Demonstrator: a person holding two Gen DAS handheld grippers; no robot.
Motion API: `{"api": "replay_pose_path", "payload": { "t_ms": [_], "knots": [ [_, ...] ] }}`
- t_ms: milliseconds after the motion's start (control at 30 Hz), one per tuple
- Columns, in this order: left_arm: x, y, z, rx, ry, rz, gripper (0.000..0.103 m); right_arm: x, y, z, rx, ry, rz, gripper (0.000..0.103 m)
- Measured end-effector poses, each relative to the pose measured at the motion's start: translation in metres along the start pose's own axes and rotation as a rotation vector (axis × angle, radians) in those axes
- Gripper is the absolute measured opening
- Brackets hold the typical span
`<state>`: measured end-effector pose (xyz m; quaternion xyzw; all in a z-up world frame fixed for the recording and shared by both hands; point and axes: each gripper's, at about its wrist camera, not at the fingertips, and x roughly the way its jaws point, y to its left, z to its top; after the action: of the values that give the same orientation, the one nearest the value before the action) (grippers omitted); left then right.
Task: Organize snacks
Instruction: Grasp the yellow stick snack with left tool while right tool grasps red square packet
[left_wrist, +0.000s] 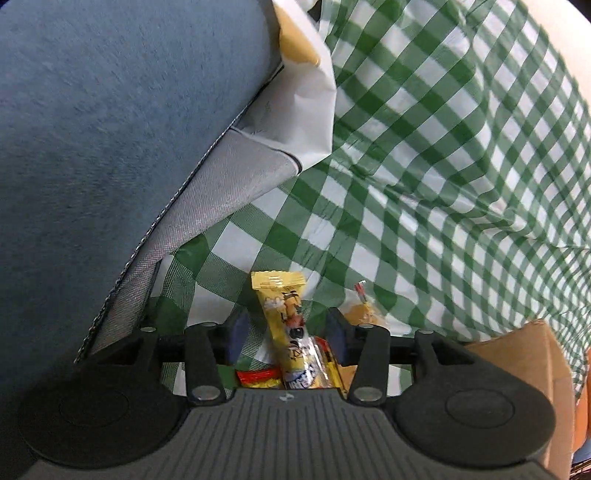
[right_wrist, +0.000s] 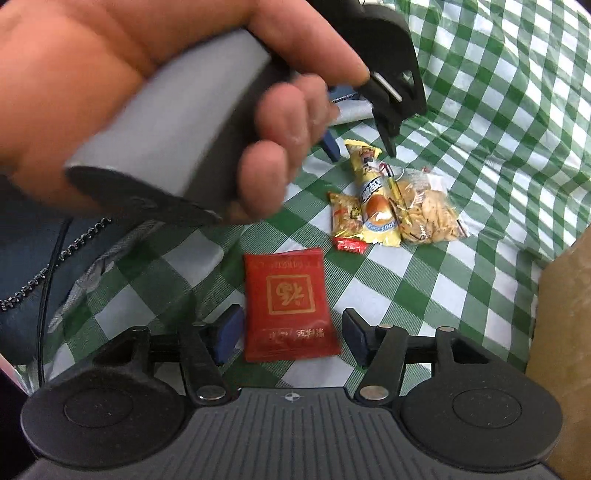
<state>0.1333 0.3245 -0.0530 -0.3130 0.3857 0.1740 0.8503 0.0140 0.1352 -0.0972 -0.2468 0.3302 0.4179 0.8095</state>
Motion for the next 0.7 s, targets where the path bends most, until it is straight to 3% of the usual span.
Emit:
{"api": "replay_pose_path", "payload": {
  "t_ms": [67, 133, 233, 500, 700],
  "knots": [
    [0.004, 0.0, 0.0, 0.007, 0.006, 0.004, 0.045, 0.0, -0.002, 0.0, 0.005, 0.0, 0.012, 0.054],
    [0.005, 0.0, 0.0, 0.016, 0.008, 0.009, 0.022, -0.002, -0.004, -0.001, 0.008, -0.004, 0.016, 0.049],
    [-0.001, -0.001, 0.0, 0.035, -0.012, 0.004, 0.015, -0.006, -0.004, -0.002, 0.003, -0.008, 0.017, 0.047],
    [-0.044, -0.002, -0.007, 0.071, -0.086, -0.018, 0.009, -0.043, -0.01, -0.009, 0.015, -0.061, -0.004, 0.047],
    [-0.089, -0.012, -0.026, 0.185, -0.167, -0.014, 0.008, -0.065, -0.018, -0.025, 0.055, -0.035, -0.035, 0.047]
  ]
}}
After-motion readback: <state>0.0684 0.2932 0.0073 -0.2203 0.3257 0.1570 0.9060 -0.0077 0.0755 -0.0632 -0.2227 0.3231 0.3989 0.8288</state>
